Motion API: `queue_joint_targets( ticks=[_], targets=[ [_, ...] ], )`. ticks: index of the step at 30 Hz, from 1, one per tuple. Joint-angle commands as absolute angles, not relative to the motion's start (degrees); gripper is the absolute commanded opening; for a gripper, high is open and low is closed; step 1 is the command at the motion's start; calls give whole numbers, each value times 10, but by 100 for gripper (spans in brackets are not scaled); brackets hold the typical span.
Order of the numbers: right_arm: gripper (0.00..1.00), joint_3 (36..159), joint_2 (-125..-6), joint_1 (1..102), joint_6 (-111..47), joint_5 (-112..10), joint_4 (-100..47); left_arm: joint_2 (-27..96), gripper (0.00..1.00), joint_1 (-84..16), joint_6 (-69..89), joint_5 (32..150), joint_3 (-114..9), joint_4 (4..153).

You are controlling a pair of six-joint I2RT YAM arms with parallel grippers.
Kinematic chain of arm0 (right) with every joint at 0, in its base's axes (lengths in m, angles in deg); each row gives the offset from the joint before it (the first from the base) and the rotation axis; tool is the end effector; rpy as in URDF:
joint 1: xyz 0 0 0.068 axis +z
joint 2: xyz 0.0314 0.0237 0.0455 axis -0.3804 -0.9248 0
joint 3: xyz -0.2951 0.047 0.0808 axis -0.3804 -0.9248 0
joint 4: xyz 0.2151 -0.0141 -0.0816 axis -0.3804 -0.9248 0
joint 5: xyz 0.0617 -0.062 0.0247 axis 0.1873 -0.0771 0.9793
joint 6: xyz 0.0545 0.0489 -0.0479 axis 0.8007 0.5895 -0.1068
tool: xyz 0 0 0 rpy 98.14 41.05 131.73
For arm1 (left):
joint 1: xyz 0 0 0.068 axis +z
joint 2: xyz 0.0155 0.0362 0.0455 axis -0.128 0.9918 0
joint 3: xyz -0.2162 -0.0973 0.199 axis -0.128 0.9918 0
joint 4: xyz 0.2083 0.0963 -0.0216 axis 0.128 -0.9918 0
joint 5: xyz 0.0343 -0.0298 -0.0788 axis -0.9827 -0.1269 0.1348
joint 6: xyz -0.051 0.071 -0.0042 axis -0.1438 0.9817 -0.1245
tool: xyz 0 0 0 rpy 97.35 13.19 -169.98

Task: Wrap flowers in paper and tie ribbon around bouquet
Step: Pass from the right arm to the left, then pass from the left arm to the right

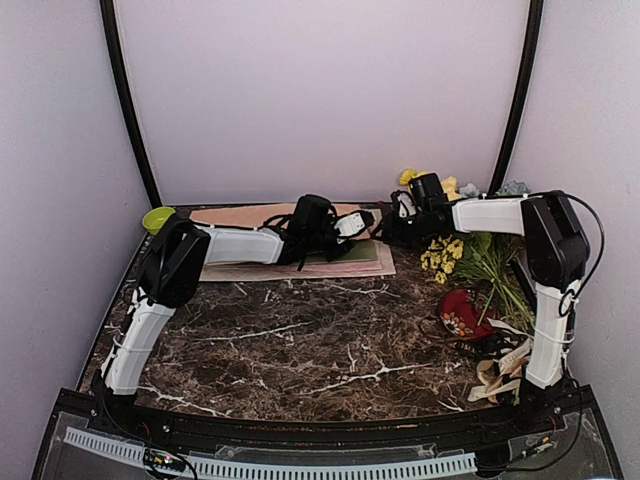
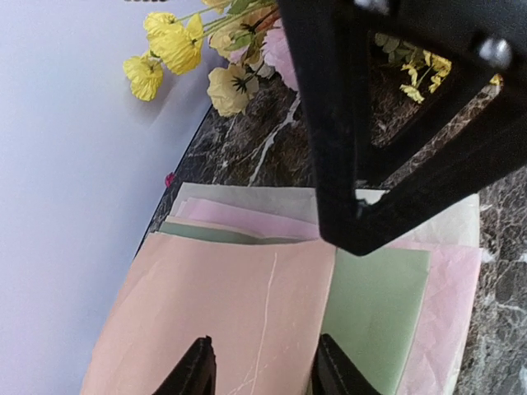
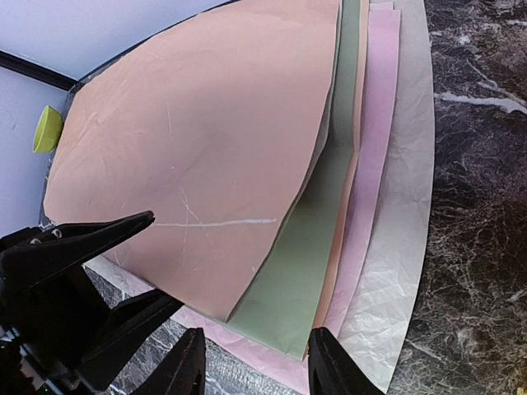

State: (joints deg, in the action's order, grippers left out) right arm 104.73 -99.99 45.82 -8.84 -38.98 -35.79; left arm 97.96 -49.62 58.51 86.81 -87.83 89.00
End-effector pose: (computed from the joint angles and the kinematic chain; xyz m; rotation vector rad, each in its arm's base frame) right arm 0.4196 0.2100 0.2216 -0.0439 2.4226 0.8397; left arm 0.4429 -0.4099 0.2019 1.2543 1.4290 -0.1245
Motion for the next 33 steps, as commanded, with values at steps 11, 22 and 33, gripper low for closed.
queue_joint_targets(
  ticks=[11, 22, 33],
  targets=[
    [42, 1016, -961, 450, -100, -403, -354, 974, 0, -493, 622, 762, -842, 954],
    [43, 941, -813, 401, -162, -389, -319, 740, 0, -508, 588, 695, -842, 872],
    [53, 887, -616, 389, -276, -275, -271, 406, 0, -585, 377, 971, -814, 679]
  ],
)
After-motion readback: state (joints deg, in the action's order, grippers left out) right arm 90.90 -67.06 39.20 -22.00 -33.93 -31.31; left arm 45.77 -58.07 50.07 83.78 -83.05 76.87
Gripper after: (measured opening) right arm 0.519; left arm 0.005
